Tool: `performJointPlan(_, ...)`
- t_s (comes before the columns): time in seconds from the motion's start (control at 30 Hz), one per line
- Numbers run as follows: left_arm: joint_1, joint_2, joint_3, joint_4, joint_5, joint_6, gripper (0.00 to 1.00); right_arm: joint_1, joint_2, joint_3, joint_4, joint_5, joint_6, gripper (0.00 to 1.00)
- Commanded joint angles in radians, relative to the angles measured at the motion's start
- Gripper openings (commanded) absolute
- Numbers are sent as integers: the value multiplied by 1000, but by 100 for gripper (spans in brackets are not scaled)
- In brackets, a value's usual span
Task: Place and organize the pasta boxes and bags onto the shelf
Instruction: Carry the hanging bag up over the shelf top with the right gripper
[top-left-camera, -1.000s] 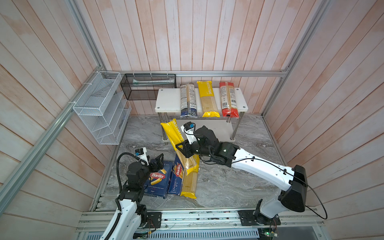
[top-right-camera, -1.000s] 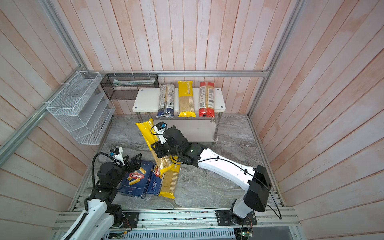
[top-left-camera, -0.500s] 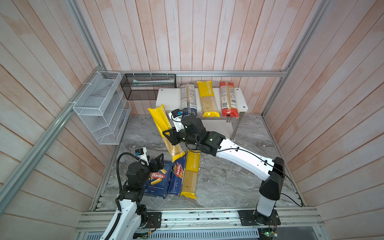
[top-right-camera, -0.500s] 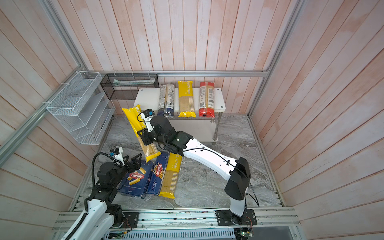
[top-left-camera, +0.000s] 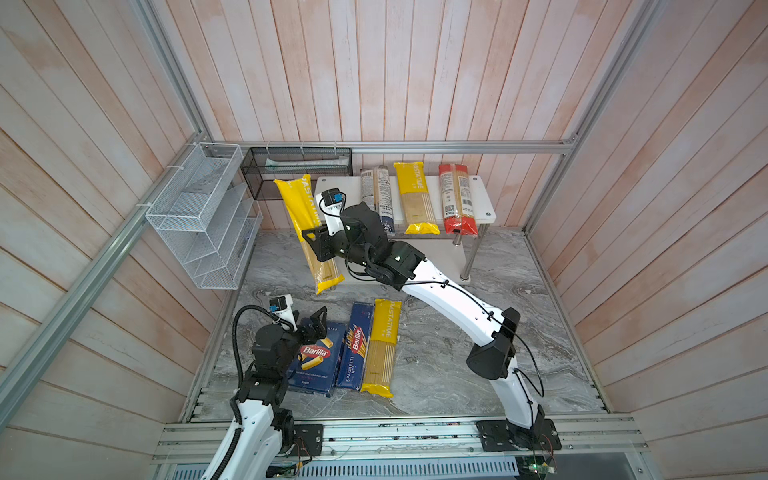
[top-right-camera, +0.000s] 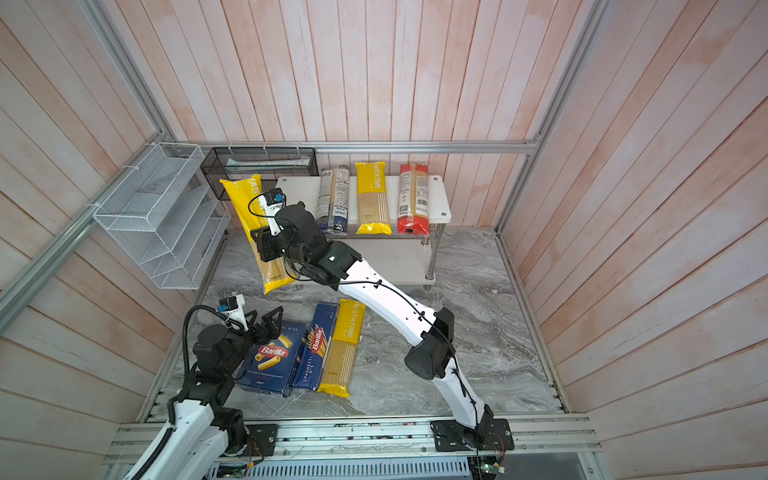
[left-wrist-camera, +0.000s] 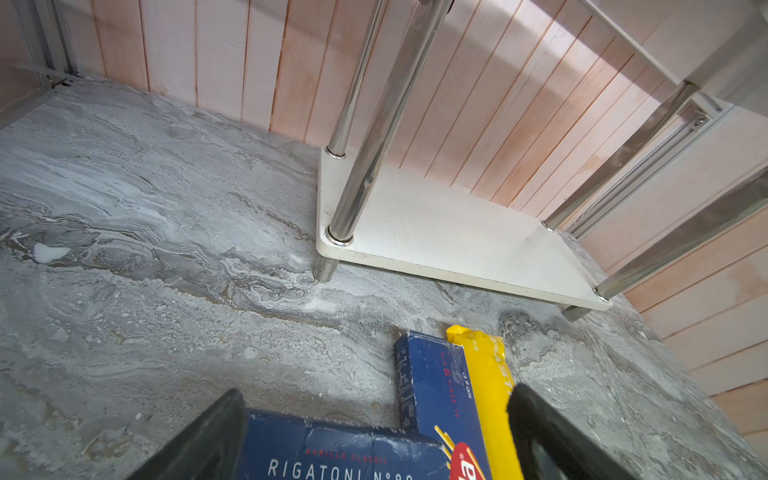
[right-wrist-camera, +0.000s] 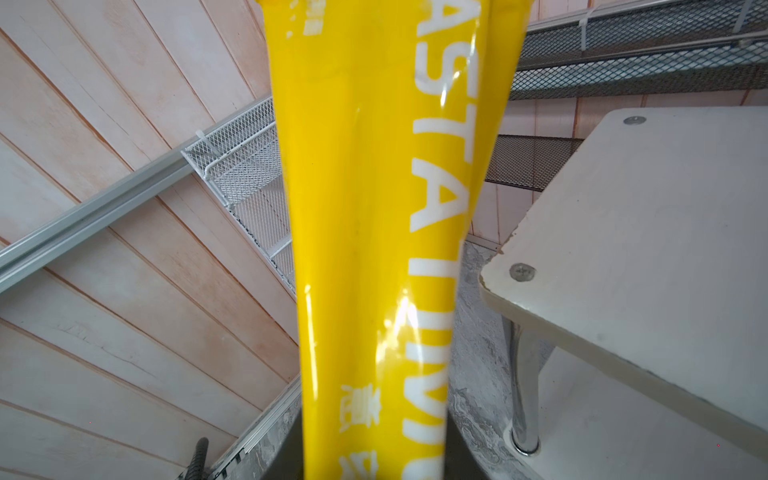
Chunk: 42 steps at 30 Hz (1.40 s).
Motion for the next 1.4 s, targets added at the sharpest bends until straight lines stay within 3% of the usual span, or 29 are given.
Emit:
performJointPlan(0.0, 5, -11, -17, 13, 11, -2, 100, -7, -17, 68, 102, 41, -10, 5)
performJointPlan(0.63, 6, -10, -18, 13, 12, -2, 100, -63, 13, 58, 263, 84, 21, 5)
performJointPlan(1.37, 5, -15, -20, 13, 13, -2, 100, -151, 38, 104, 293, 74, 125, 5)
